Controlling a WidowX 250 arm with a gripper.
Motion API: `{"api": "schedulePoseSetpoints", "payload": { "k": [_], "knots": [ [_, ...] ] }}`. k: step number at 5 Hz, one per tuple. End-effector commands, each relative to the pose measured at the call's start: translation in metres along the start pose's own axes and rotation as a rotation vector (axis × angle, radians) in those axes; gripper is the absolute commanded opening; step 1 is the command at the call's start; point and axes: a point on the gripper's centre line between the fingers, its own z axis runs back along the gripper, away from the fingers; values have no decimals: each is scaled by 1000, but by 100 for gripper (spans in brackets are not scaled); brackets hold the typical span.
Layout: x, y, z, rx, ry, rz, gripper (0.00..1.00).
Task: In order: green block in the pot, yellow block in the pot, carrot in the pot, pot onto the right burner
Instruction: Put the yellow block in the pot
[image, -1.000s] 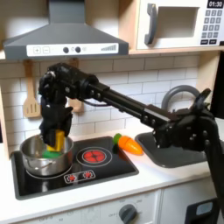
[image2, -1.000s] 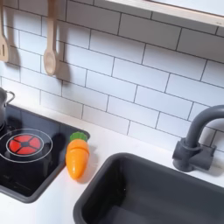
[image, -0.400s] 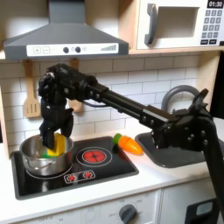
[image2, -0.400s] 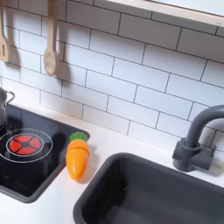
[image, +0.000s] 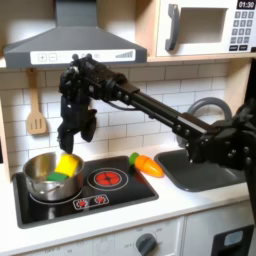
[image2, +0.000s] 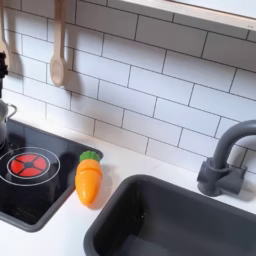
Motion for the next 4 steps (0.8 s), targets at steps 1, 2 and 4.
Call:
{"api": "schedulePoseSetpoints", "payload": {
  "k": [1,2,4],
  "knots": [
    [-11,-7,0,-8,12,-10,100],
    [-18,-9,0,-14,20,-12,100],
    [-33,-13,-8,-17,47,-25,100]
  ]
}}
